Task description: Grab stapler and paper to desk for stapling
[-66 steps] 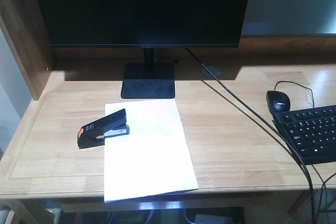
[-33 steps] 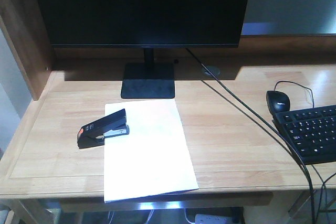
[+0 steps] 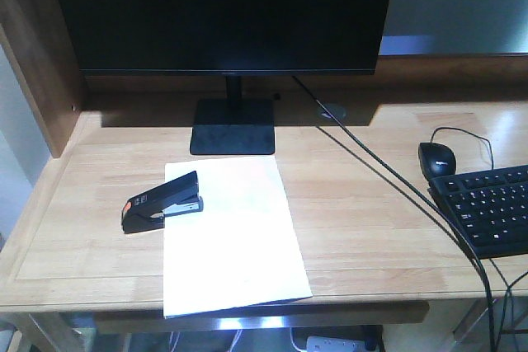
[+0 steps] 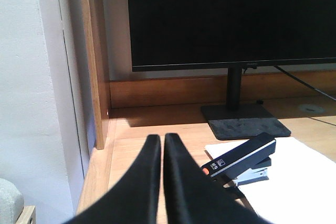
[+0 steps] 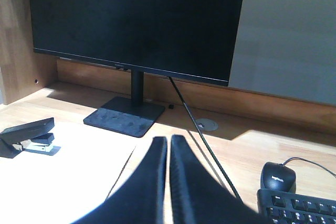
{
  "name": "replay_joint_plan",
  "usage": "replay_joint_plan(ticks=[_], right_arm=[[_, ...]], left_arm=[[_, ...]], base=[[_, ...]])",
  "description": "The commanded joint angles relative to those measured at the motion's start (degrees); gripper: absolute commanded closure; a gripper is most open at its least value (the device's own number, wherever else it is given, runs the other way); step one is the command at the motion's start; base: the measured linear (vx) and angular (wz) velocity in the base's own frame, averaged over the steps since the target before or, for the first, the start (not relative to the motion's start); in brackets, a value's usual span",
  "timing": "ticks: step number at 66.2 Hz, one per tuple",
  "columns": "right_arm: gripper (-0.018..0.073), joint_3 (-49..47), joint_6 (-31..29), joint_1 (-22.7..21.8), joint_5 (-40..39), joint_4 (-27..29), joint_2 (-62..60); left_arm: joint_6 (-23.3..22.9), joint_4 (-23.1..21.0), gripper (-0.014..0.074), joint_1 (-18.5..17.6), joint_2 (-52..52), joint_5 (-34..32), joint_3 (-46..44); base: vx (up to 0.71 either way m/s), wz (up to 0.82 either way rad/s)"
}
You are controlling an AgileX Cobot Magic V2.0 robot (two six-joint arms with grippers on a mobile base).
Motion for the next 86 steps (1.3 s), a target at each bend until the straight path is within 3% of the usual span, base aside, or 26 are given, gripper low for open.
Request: replay_joint_plan(ticks=[1,66,73,80,86], right_arm=[[0.0568,-1.7,0.1,-0.3,-1.4,-2.1,0.6],[0.0568,-1.7,-0.1,-0.3,-1.5,-2.1,0.6],[0.0568,-1.7,-0.2,-0.3,0.3,0.9,0.3],[0.0568,-1.7,-6.7,-0.3,4.3,7.1,0.3],[0.0568,-1.7,-16.8,-0.3,4.6,12.4,0.3]], left_arm=[[-0.1,-0.6,0.0603,-0.2,-0.9,-3.9,1.6],[-0.1,-0.6,0.0603,-0.2,-0.8,-3.8,1.6],[-0.1,-0.6,0.0603,-0.2,-0.8,-3.8,1.6],[-0.1,-0.6,0.0603,-0.2,-0.8,-3.8,1.6],[-0.1,-0.6,0.0603,-0.2,-0.8,-3.8,1.6]], base=[[0.0,0.0],[0.0,0.0],[0.0,0.0],[0.0,0.0],[0.0,0.0]])
